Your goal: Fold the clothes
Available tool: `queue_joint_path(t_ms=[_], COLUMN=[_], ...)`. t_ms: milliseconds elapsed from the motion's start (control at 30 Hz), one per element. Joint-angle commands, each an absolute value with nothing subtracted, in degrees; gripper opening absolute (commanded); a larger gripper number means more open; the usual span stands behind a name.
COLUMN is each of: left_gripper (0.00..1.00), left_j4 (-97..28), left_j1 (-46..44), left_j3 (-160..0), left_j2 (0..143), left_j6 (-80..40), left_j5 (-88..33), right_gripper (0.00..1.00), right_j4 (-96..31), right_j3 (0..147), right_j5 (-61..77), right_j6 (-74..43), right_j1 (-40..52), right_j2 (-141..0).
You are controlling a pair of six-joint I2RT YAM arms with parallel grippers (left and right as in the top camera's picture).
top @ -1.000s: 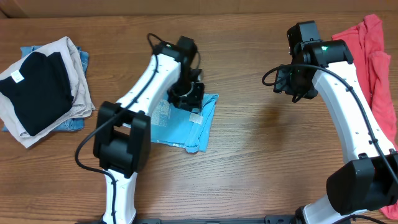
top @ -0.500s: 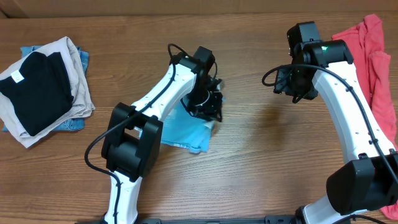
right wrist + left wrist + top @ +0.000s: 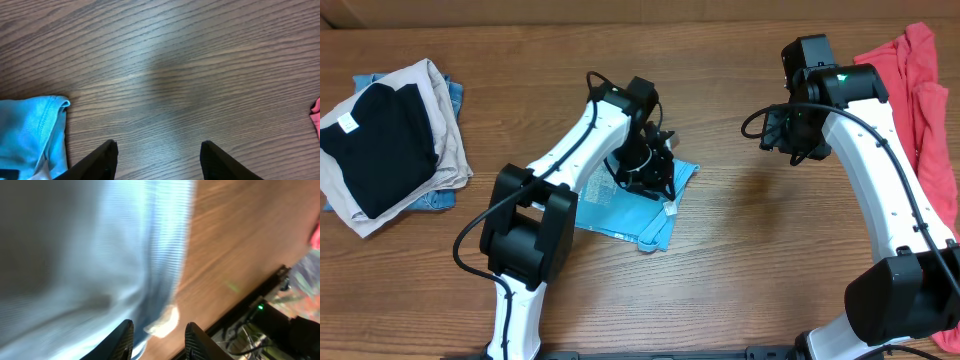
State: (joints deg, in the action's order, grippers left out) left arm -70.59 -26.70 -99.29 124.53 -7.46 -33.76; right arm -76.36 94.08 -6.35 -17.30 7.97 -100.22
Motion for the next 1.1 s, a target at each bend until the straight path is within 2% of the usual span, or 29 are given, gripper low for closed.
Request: queue_joint_path(t_ms=[0,133,367,600,933,1067], left_gripper=[0.38,0.37,0.38,0.38,0.38,0.39], left_j4=[-71.37,-73.17,-76.69,-75.0,-75.61,-78.28], left_j1=[-26.28,-27.57,-30.3,-32.88,-36.75,-36.82], left_j3=[-99.22,-99.22,-99.02,-96.66,-93.86,-93.86], left_j2=[124.79,124.79,124.79,124.81,124.81,124.81], left_j6=[-6.44,-6.46,-8.36,-9.47,-5.96,-5.54], left_j5=[-32.16,-32.03,-22.87,-22.57,-38.2,-38.39], right_gripper=[0.56,0.56,0.57,0.57,0.57,0.57], right_j4=[-76.14,-76.12,-76.25,-76.29,-76.38,-76.29], right_j3=[94.85,94.85,94.85,94.85,94.85,94.85], right_j5=[-6.42,-6.42,-6.42,-6.42,-6.42,-6.42], right_j6=[-17.19,-17.19,-17.17,-17.17,-17.17,-17.17], right_j1=[8.01,8.01,8.01,8.01,8.01,8.01], right_j2=[-99.88,-99.88,-99.88,-99.88,-99.88,-99.88])
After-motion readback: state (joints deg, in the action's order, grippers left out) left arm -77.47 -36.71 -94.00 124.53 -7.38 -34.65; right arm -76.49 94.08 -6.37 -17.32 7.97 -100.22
